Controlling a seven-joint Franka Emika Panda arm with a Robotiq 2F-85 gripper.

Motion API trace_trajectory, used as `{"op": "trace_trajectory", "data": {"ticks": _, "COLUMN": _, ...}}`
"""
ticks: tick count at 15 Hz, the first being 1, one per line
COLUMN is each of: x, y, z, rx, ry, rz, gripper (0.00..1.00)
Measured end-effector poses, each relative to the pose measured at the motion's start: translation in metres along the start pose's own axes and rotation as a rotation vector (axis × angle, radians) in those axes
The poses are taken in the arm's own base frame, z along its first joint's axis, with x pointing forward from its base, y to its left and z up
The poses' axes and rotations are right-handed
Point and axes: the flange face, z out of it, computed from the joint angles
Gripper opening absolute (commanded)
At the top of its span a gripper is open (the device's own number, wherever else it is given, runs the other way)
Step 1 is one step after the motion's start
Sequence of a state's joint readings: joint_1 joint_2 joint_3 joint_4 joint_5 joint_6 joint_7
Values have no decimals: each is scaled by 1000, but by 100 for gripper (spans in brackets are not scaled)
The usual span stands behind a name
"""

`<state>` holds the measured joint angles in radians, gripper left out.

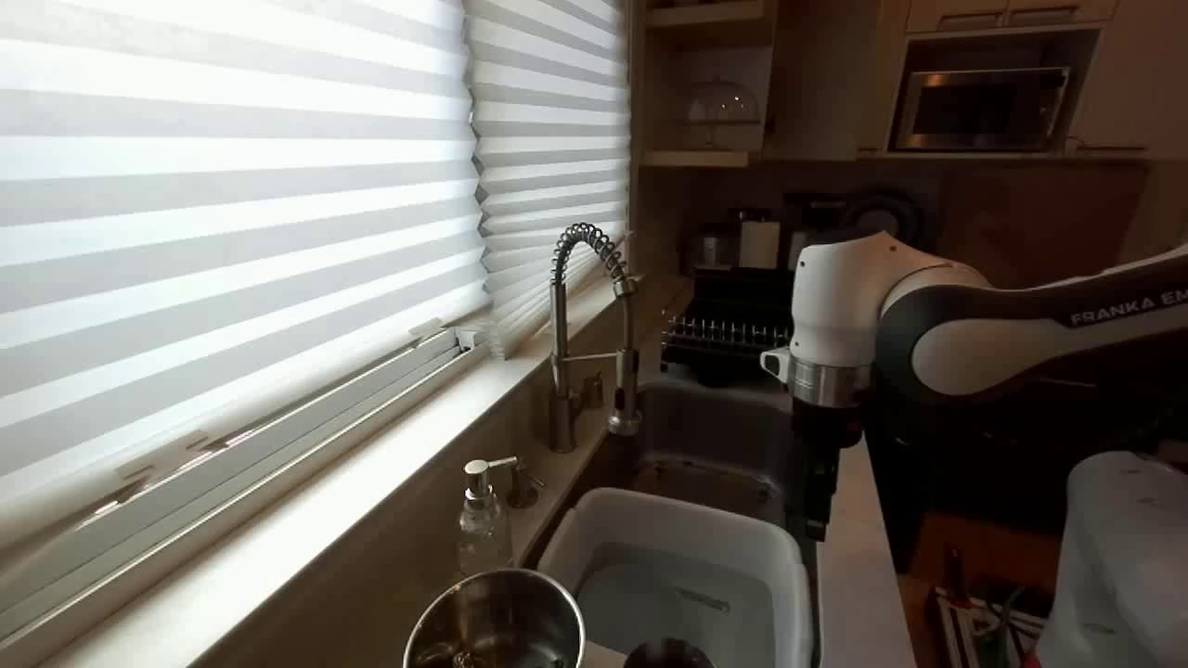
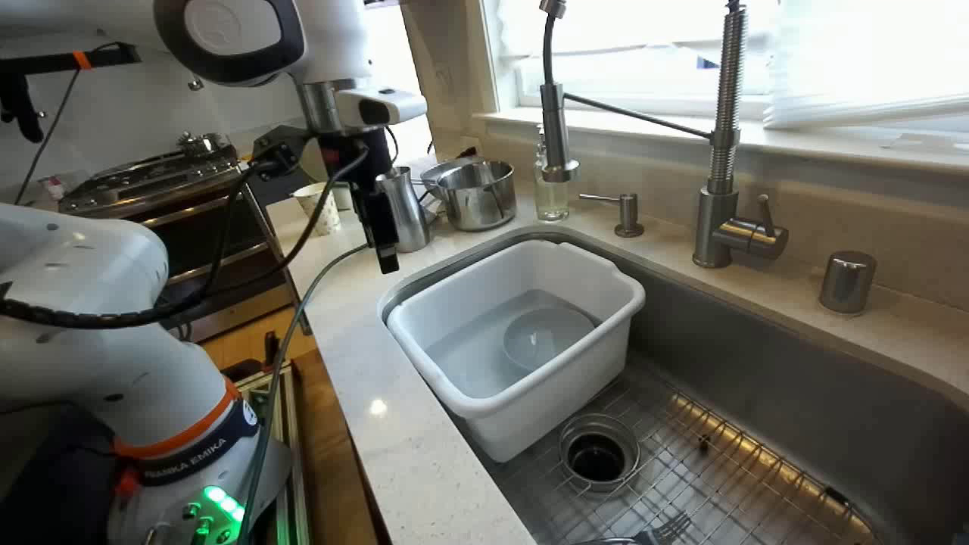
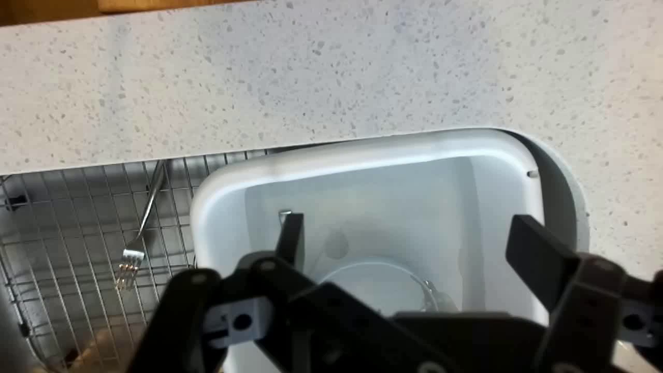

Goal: Push the tap to the right, open the tap

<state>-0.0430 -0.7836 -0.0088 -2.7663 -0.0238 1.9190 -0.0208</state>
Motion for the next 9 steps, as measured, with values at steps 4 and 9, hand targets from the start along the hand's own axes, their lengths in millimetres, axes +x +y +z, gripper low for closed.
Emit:
{"op": "trace_trajectory", "data": {"ticks": 4, "x": -2, "y": 0, "z": 10, "rx": 1, "ry": -22, "rz": 0, "gripper": 100}}
{"op": "trace_trajectory", "data": {"ticks": 9, "x": 3, "y": -2, "z": 1, "rx": -25, "ry": 15, "rz": -13, "gripper": 100}}
